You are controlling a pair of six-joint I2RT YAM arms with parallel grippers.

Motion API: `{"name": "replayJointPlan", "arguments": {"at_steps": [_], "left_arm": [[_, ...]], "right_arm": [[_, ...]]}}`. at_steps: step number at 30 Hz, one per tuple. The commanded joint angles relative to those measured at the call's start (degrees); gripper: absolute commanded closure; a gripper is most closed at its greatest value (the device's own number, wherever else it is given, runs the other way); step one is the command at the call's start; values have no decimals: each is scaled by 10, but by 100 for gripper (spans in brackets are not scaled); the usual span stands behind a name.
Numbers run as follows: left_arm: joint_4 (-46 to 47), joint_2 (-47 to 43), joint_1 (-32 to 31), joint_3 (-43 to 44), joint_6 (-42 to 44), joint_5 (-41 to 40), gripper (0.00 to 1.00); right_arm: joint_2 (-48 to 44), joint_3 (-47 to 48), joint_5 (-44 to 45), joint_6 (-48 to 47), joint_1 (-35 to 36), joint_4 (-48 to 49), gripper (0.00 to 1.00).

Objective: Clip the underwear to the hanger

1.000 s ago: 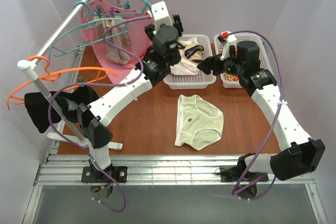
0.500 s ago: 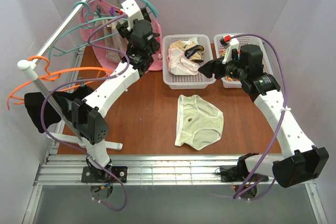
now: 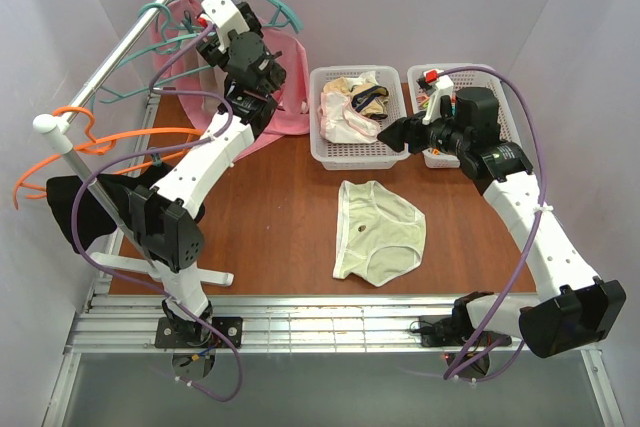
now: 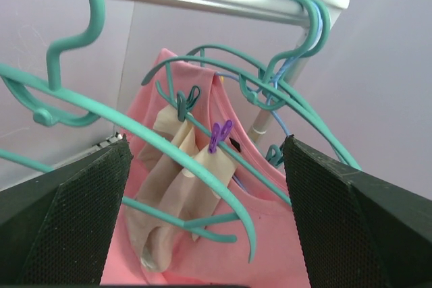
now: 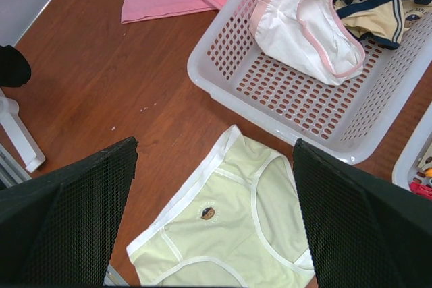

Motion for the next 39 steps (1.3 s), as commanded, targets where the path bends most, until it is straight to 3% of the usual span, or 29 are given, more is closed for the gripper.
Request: {"name": "replayJointPlan", "arguments": {"at_steps": [1, 7, 22, 31, 34, 39], "left_arm": [[-44, -32, 1, -15, -76, -15, 18], [-192, -35, 17, -13, -240, -2, 19], [-208, -44, 63, -26, -439, 49, 18], [-193, -34, 92, -13, -456, 88, 18], [-188, -26, 96, -1, -442, 94, 26], [-185, -23, 99, -1, -440, 106, 54]], "right_arm": [[-14, -4, -11, 2, 0, 1, 16], [-12, 3, -14, 2, -1, -2, 16], [-25, 13, -12, -16, -2, -25, 16], [-35, 1, -16, -22, -4, -32, 16], [-36, -1, -16, -23, -4, -32, 16], [-38, -2, -18, -23, -5, -33, 16]]}}
